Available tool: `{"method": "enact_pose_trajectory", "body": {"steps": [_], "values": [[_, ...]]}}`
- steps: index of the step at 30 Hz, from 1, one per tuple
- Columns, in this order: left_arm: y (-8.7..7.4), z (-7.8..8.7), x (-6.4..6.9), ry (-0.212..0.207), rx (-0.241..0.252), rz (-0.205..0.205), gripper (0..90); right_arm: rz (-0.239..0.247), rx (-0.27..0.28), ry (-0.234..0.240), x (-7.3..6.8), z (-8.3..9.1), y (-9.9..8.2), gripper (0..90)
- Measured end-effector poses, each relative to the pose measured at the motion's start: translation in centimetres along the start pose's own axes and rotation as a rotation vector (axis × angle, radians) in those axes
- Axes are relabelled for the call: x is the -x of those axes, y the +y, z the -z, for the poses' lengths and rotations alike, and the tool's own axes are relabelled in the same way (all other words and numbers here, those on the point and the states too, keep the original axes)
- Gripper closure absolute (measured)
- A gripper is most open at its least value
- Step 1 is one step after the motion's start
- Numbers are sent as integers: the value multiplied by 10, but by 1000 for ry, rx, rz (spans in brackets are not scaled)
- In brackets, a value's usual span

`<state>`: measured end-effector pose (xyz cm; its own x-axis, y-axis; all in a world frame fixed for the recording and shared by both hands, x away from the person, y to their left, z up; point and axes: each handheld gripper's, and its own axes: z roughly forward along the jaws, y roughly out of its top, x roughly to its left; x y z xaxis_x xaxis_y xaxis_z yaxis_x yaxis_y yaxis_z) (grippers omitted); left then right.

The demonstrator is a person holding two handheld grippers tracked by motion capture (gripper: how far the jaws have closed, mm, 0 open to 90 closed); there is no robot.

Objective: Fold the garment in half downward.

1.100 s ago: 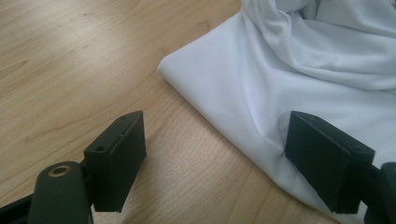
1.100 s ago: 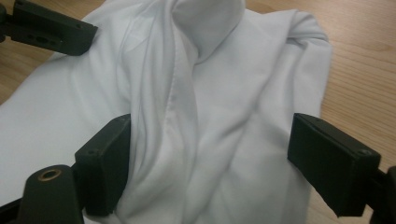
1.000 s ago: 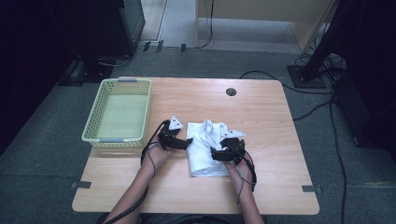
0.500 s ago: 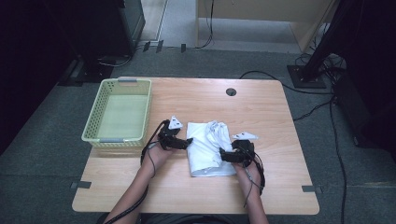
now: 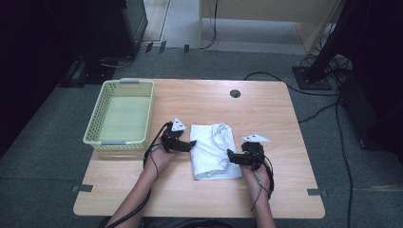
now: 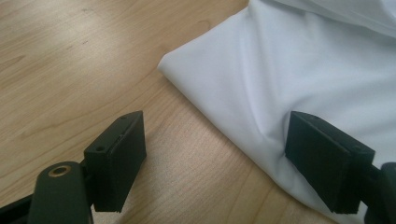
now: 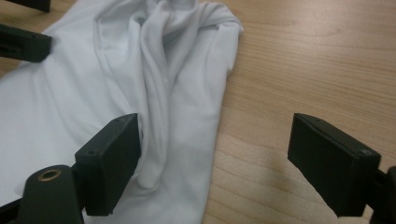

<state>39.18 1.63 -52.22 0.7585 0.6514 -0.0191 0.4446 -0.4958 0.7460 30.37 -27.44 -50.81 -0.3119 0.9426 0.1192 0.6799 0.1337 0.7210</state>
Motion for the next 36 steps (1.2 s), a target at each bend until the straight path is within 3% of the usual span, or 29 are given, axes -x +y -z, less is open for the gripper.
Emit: {"method": "enact_pose_trajectory", "body": {"steps": [9,36], "values": [[0,0,0,0,-1,1,211,6,17,40,-8,5,7,175],[0,0,0,-1,-1,2,211,70,-2,72,-24,-21,29,175]]}}
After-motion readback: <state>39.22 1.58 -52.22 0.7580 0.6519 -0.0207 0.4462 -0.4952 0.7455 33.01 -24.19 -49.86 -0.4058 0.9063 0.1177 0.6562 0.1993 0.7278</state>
